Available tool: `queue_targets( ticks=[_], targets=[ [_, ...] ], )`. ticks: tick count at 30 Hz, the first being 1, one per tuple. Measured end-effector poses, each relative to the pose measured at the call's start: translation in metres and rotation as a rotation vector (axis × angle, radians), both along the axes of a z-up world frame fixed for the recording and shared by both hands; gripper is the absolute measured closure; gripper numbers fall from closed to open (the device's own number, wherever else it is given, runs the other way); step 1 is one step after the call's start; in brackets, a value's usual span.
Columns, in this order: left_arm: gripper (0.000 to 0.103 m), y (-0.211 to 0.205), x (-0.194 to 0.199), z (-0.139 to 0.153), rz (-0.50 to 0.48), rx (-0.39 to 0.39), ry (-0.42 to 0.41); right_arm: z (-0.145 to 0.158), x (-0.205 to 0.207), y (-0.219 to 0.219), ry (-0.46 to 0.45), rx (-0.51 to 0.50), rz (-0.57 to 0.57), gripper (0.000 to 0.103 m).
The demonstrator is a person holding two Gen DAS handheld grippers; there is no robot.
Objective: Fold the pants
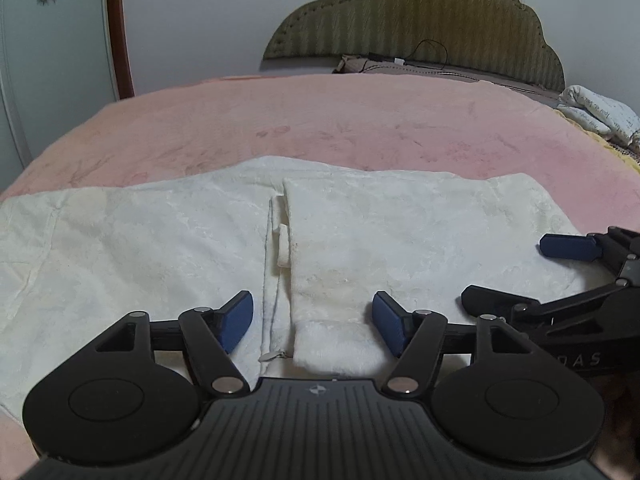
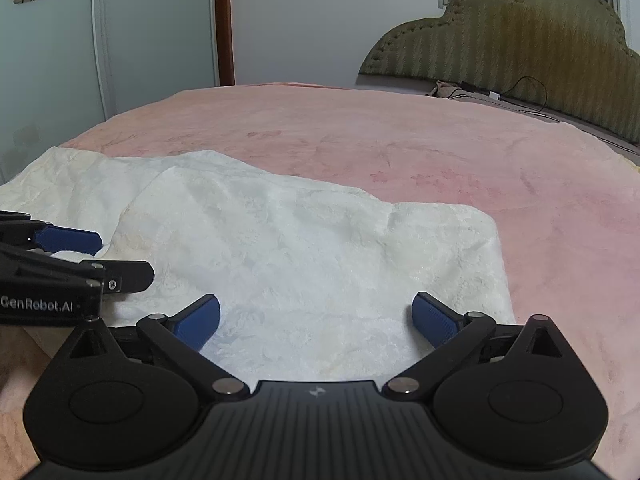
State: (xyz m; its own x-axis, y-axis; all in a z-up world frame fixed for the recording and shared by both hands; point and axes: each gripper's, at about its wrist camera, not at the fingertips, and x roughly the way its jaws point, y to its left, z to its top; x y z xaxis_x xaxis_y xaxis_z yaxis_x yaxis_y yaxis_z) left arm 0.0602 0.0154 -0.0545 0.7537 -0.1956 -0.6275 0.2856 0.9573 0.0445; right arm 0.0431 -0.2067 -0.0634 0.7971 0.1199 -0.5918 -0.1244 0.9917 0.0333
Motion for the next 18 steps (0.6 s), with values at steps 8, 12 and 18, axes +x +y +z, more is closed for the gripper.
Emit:
queue_targets(
  ticks=[8,12,18],
  targets=[
    [0.011,0.0022,-0.0024,-0.0059,0.041,0.013,-0.049,-0.0003,0.0021,0.0004,0.003,0.001,-0.003,0.000],
    [0.004,0.0038,-0.0030,-0.0078,0.058,0.006,-0.055,-0.0008,0.0026,0.0003,0.004,0.006,-0.004,0.000],
    [0.000,0.0055,-0.0031,-0.0084,0.066,-0.010,-0.048,-0.0009,0.0029,0.0004,0.004,0.006,-0.005,0.000]
  ],
)
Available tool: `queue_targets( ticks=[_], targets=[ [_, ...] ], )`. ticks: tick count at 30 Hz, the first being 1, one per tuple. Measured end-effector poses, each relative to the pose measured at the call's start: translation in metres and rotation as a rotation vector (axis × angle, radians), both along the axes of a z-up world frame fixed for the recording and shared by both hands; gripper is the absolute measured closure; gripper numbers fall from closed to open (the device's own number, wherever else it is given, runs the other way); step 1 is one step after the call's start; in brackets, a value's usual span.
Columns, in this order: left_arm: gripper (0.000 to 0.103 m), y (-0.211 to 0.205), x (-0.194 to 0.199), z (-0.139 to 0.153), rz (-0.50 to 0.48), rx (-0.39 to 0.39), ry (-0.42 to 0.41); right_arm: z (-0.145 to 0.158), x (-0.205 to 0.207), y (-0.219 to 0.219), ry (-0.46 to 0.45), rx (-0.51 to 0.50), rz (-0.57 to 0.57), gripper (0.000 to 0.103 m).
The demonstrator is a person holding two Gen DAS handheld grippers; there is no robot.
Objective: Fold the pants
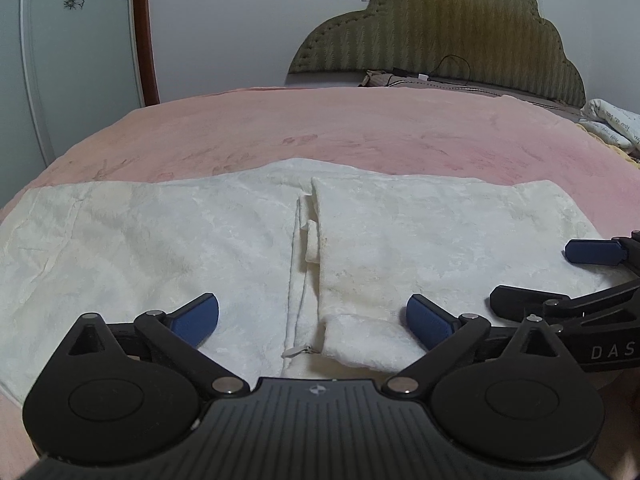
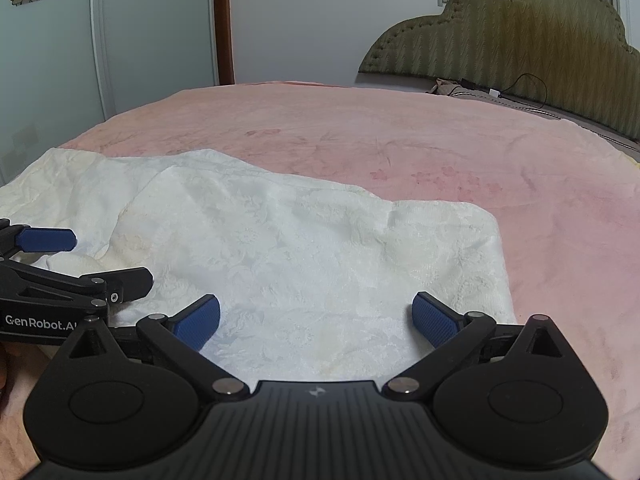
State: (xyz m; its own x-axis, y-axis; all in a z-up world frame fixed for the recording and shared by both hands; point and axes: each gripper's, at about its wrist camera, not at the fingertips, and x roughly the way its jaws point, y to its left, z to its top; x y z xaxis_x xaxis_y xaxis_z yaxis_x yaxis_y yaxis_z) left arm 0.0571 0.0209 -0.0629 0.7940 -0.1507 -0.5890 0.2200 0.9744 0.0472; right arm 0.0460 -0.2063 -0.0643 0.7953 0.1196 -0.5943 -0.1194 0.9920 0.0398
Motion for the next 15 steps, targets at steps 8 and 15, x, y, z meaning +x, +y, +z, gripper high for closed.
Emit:
queue_targets(
  ticks=[8,15],
  targets=[
    [0.000,0.0034,-0.0003,-0.0003,0.001,-0.016,0.008,-0.0001,0.0003,0.0003,0.000,0.001,-0.001,0.000],
    [0.001,0.0075,-0.0022,0.0011,0.004,-0.016,0.000,-0.0006,0.0011,0.0001,0.003,0.009,0.001,0.000]
  ],
)
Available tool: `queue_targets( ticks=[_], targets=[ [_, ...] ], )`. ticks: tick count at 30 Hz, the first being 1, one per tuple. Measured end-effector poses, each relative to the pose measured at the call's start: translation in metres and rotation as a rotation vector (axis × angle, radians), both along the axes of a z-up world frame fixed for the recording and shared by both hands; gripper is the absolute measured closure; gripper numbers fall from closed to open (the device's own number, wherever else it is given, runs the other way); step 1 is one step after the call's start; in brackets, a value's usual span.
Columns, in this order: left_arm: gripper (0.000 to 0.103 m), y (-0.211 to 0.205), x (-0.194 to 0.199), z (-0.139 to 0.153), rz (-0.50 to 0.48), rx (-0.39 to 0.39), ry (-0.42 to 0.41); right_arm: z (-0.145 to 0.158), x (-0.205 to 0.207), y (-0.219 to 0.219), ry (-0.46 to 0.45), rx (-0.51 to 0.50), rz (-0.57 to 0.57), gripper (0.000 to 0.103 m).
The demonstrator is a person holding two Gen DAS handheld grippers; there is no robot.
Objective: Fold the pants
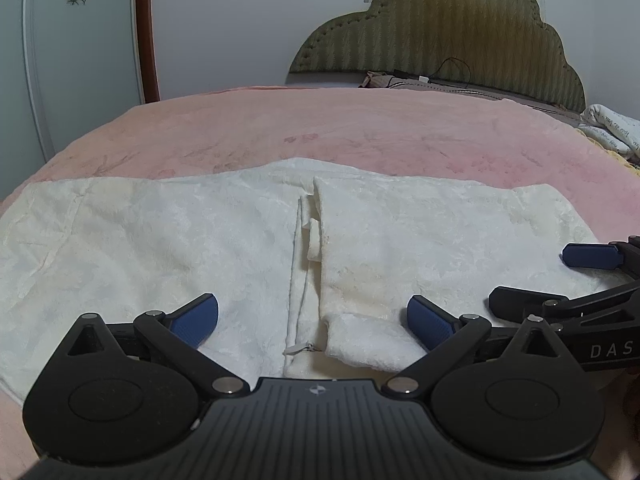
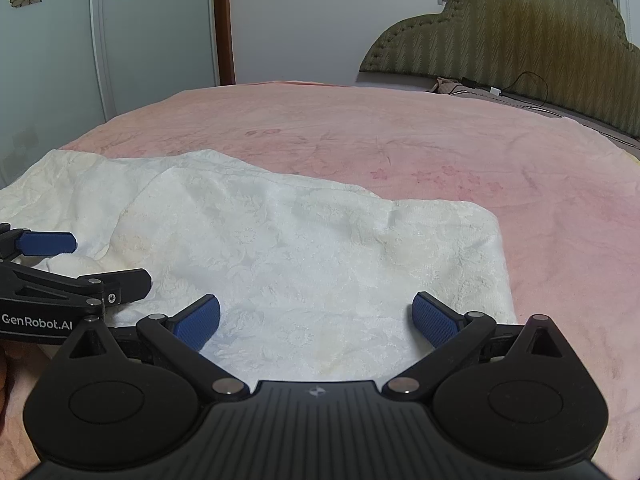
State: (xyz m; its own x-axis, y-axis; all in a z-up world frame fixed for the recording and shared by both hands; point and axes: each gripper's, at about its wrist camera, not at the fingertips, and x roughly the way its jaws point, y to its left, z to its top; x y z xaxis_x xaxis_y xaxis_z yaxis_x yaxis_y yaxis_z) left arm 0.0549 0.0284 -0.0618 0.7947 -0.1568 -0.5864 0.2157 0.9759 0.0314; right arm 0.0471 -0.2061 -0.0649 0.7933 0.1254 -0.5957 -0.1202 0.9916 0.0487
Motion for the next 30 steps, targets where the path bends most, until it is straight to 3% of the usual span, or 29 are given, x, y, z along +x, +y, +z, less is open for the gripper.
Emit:
queue_targets(
  ticks=[6,10,14,17,22,25,27,30],
  targets=[
    [0.001,0.019,-0.025,0.021,0.013,0.065,-0.073,0.012,-0.008,0.016,-0.046,-0.008,0.003,0.000],
    [0.002,0.056,-0.045,0.036,0.080,0.101,-0.106,0.033,-0.017,0.064,-0.138,-0.105,0.146,0.000],
    [0.002,0.116,-0.061,0.045,0.239,0.074,-0.082,0.046,-0.029,0.127,-0.243,-0.237,0.328,0.000],
    [0.003,0.165,-0.062,0.051,0.361,-0.007,-0.028,0.044,-0.035,0.172,-0.289,-0.324,0.448,0.000],
    [0.006,0.242,-0.054,0.059,0.523,-0.234,0.074,0.025,-0.048,0.242,-0.343,-0.481,0.623,0.001],
    [0.012,0.266,-0.050,0.054,0.536,-0.357,0.133,0.012,-0.051,0.275,-0.362,-0.558,0.697,0.001],
    [0.016,0.276,-0.046,0.050,0.520,-0.452,0.156,0.002,-0.050,0.293,-0.386,-0.612,0.698,0.001],
    [0.025,0.287,-0.042,0.047,0.551,-0.530,0.145,-0.003,-0.041,0.309,-0.410,-0.629,0.666,0.001]
  ],
)
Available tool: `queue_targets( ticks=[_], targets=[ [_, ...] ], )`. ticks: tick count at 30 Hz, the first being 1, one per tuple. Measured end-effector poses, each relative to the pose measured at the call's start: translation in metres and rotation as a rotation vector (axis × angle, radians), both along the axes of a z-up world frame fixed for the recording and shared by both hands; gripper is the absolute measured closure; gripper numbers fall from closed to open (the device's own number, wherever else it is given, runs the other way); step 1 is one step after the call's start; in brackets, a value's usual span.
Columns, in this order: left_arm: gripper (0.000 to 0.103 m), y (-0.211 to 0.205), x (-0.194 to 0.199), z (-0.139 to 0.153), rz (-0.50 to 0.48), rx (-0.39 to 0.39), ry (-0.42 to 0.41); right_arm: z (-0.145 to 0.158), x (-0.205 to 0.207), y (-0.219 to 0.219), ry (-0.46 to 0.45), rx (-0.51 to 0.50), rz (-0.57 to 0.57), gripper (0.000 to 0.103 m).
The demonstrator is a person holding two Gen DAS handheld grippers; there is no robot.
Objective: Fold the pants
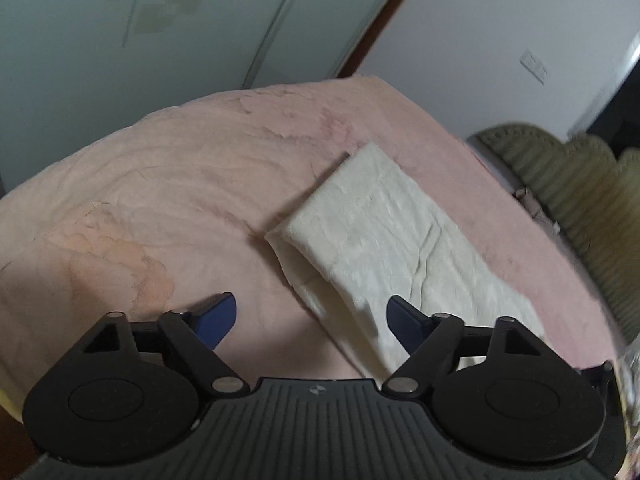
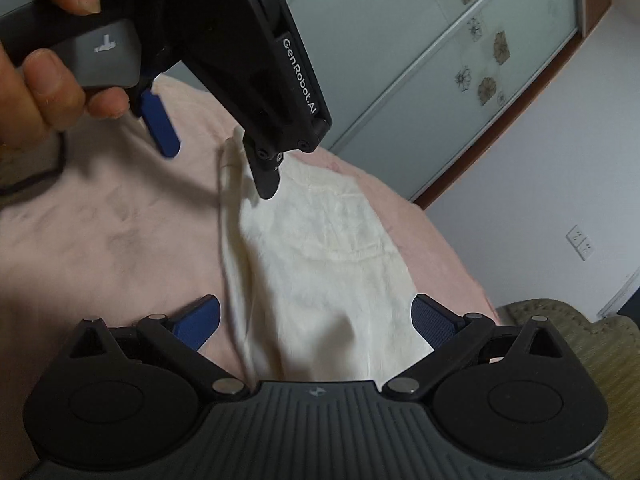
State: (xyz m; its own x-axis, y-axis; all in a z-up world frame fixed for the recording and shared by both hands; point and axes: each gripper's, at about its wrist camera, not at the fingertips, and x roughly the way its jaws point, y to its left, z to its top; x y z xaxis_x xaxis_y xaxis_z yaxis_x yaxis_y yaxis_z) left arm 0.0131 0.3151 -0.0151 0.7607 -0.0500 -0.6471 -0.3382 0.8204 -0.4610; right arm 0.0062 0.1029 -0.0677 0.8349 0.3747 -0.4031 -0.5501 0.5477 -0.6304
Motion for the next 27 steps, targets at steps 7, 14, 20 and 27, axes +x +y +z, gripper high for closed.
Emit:
queue_targets(
  ticks=[7,14,20,27],
  targets=[
    [0.076,0.024,0.011,-0.004,0.059,-0.108,-0.026,-0.002,0.007,0.008,-0.012,0.026,-0.037,0.000],
    [0.079,0.023,0.007,0.002,0.044,-0.086,-0.051,-0.002,0.009,0.008,0.003,0.046,-0.046,0.000],
    [0.074,0.026,0.015,-0.014,0.050,-0.156,-0.077,-0.004,0.013,0.015,-0.048,0.039,-0.073,0.000],
    [0.015,0.029,0.021,-0.018,0.002,-0.373,-0.154,0.012,0.027,0.019,-0.090,0.122,-0.119,0.000]
  ],
)
